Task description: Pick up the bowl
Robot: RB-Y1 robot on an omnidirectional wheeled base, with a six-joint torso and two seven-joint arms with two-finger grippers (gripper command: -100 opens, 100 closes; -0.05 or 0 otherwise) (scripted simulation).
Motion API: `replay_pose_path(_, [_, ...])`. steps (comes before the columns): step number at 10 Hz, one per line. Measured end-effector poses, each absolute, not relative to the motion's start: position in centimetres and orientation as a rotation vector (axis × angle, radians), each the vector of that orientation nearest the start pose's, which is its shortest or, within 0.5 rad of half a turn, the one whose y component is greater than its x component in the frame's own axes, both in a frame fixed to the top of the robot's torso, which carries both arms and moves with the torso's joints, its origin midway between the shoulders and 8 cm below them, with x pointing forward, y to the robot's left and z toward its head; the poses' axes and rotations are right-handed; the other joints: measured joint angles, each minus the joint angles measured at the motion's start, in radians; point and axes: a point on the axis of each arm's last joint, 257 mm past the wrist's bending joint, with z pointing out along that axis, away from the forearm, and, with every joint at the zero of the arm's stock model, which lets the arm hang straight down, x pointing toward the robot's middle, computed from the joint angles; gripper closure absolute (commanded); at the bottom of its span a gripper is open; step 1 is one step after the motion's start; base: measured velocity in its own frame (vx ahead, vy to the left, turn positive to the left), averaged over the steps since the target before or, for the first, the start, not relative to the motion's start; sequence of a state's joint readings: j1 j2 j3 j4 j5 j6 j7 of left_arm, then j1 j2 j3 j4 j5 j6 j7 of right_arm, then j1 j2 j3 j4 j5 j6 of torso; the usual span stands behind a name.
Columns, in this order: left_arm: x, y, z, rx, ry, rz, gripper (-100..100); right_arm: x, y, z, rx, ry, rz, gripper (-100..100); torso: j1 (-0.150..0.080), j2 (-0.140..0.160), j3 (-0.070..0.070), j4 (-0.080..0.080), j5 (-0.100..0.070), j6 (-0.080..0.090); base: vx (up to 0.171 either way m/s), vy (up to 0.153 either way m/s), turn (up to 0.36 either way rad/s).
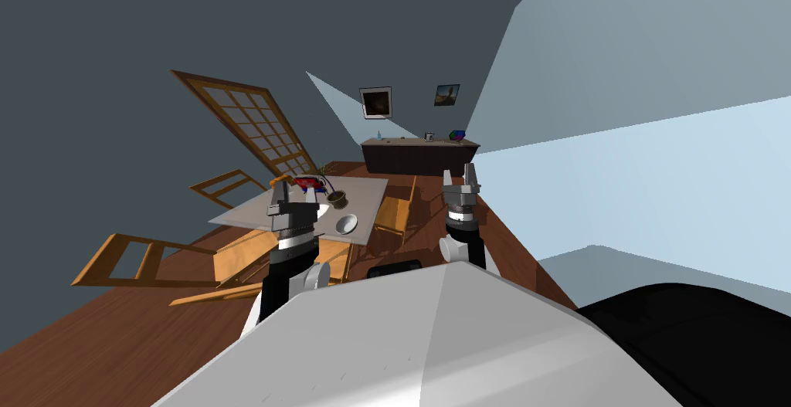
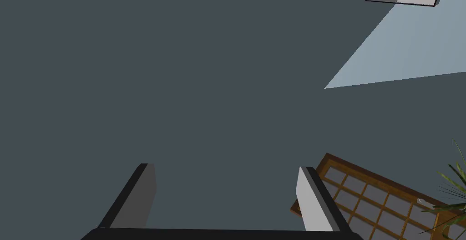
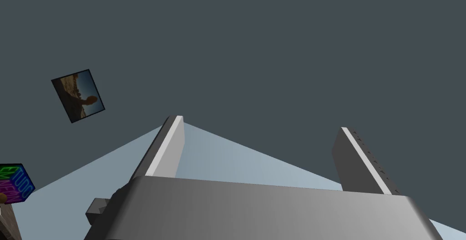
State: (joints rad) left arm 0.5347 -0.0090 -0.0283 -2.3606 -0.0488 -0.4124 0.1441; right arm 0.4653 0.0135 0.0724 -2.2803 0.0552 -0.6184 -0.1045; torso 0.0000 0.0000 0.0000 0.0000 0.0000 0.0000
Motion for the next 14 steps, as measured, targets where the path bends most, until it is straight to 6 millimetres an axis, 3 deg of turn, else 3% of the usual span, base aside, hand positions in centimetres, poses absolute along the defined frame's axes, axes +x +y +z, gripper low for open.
replay_pose_path(4, [36.6, 25.8, 0.3, -0.766, 0.740, -1.421, -100, 32.7, -24.2, 5.6, 0.553, 0.507, 1.485, 0, 0.002, 0.000, 0.000, 0.000, 0.001, 0.000, -0.008, 0.029, -0.010])
replay_pose_path(11, [41.9, 25.5, -7.9, -0.932, 0.978, -1.392, -100, 32.7, -24.2, 5.6, 0.553, 0.507, 1.485, 0, 0.003, 0.000, 0.000, 0.000, 0.001, 0.000, -0.003, 0.035, -0.013])
replay_pose_path(14, [43.7, 25.7, -10.4, -0.997, 1.043, -1.367, -100, 32.7, -24.2, 5.6, 0.553, 0.507, 1.485, 0, 0.002, 0.000, 0.000, 0.000, 0.000, 0.000, -0.004, 0.026, -0.010])
